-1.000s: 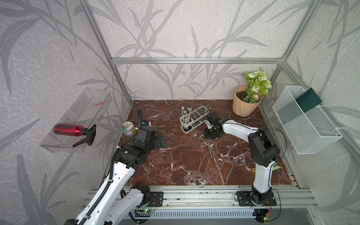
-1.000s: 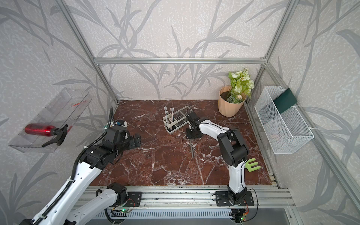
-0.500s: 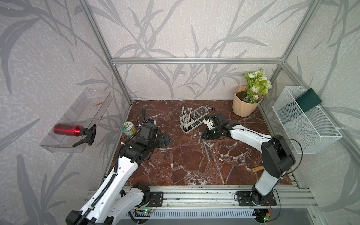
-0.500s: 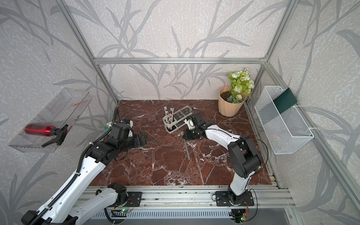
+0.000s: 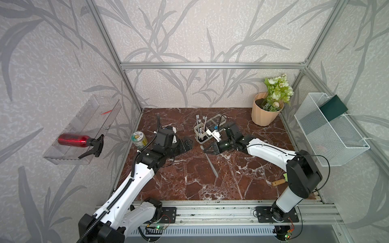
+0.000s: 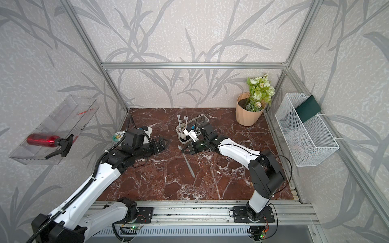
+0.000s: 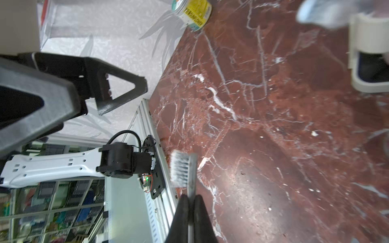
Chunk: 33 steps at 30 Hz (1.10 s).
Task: Place the toothbrush into the toothbrush holder
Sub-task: Pick up the toothbrush from the center of the board.
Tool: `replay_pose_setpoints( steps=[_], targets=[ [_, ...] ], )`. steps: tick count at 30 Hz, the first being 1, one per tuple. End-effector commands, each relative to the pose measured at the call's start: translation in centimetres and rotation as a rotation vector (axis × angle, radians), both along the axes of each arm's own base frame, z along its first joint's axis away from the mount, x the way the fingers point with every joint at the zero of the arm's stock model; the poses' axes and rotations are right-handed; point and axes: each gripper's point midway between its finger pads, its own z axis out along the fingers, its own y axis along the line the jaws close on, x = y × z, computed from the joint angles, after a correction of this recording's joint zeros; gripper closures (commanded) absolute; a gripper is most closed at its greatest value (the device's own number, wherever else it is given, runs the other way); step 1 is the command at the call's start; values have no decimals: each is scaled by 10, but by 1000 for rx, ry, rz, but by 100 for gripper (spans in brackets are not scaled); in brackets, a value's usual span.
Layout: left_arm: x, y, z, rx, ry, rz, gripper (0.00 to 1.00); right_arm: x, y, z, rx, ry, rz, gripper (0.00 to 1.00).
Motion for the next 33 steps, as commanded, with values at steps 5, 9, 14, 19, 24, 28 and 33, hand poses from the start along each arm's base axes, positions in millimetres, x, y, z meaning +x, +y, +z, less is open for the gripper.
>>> replay_pose_setpoints(
  steps=[5, 9, 14, 19, 24, 28, 33],
  targets=[
    [2, -24, 4, -122, 29, -17, 18, -25, 22, 2, 30, -13, 127, 100],
    [-2, -32, -4, -106, 58, -30, 28, -29, 27, -1, 27, -12, 144, 100],
    [-9, -32, -13, -69, 96, -36, 41, -28, 27, -4, -11, -45, 135, 100],
    [-17, -23, -25, -27, 127, -19, 45, -24, 26, -3, -18, -63, 110, 100],
    [-17, -24, -31, -60, 135, 2, 50, -24, 29, 1, 5, -65, 102, 100],
    [-17, -29, -33, -86, 138, 5, 56, -28, 33, 4, 18, -70, 111, 100],
    [-15, -30, -37, -95, 144, 28, 59, -33, 40, 1, 21, -55, 130, 100]
  ],
)
